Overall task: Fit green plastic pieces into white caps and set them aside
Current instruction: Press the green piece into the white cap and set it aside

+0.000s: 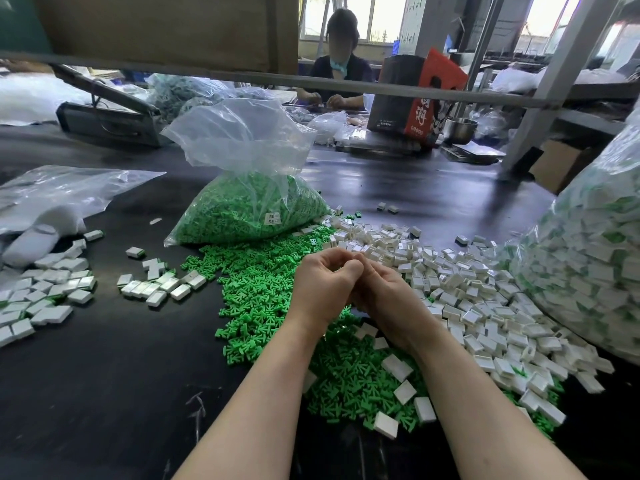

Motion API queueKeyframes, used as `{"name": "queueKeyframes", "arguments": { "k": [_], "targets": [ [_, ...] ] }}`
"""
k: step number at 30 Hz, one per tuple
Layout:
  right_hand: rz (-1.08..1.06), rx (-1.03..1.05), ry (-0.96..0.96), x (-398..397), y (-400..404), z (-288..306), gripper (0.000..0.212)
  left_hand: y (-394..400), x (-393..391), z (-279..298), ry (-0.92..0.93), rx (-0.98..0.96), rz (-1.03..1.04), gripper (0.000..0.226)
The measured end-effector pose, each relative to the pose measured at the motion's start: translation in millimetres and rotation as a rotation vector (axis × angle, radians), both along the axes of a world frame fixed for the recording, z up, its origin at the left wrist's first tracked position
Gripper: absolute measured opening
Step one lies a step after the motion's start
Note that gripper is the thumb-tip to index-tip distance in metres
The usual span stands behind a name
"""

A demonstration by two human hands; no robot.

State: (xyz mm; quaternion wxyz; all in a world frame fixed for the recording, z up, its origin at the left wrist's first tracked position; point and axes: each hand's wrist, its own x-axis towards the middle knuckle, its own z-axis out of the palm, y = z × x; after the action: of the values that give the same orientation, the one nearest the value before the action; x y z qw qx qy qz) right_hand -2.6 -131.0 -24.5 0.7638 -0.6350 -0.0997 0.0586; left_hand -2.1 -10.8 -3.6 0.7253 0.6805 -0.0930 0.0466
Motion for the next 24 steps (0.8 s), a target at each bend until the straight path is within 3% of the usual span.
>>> {"name": "queueKeyframes", "arguments": {
  "k": [4,9,14,18,24],
  "targets": [
    [-0.005,-0.012,-0.009,1.3,-0.1,-0.9,0.05,0.7,1.1,-1.9,0.008,-0.003,-0.001,0.023],
    [-0.02,-0.019,-0.025,1.4,0.1,-0.2,0.053,-1.9,2.8,-2.7,-0.001,-0.021,0.014,0.005],
    [-0.02,-0.001,0.004,0.5,1.2,1.3,0.062,-0.9,5.8,-4.4,0.012,-0.024,0.014,0.007],
    [0.09,0.013,0.072,2.1,1.9,0.0,0.066,3.7,6.4,-5.3,0.058,-0.052,-0.016,0.016],
    [0.209,0.041,0.079,2.6,-2.9,0.4,0.064,11.1,6.1,-3.9,0.131,-0.139,-0.098,0.012]
  ]
}}
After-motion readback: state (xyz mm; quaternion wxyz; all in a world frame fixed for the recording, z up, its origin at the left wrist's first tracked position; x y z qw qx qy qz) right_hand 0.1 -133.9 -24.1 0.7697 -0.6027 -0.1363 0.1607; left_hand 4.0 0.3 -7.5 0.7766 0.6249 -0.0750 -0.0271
